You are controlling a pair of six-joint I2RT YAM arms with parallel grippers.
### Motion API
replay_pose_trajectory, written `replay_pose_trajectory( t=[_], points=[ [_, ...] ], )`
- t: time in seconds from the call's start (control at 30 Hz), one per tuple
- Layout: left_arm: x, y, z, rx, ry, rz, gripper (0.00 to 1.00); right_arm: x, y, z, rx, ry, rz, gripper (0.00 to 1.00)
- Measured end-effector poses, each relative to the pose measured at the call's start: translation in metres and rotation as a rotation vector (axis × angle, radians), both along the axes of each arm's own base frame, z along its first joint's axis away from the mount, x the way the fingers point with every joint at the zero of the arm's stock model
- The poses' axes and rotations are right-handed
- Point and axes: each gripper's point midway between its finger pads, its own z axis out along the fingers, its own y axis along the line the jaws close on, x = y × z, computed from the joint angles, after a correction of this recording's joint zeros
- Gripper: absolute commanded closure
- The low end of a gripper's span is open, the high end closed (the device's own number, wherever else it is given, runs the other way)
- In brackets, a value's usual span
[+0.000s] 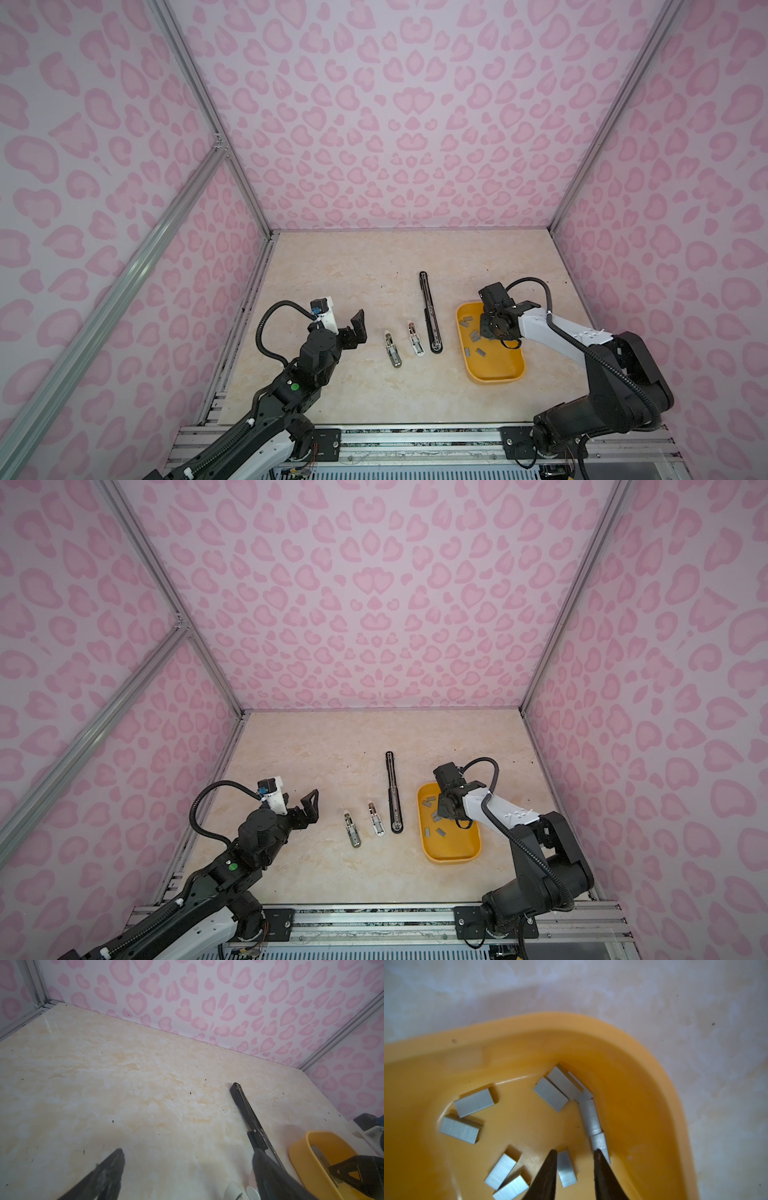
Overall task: Load the staples into the stapler
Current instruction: 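Lower the right gripper into the yellow tray and grasp a grey staple strip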
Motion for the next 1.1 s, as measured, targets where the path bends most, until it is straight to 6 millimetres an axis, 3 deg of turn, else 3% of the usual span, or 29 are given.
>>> replay_pose_trajectory(
  t=[0.63,1.1],
  points=[
    [0.001,0.0,-0.001,0.004,0.006,0.0,0.03,0.001,0.008,-0.014,0.052,0.039,0.031,0.7],
    [0.001,-0.001,0.0,0.001,0.002,-0.001,0.03,-0.004,0.006,-0.014,0.058,0.038,0.013,0.69]
  ],
)
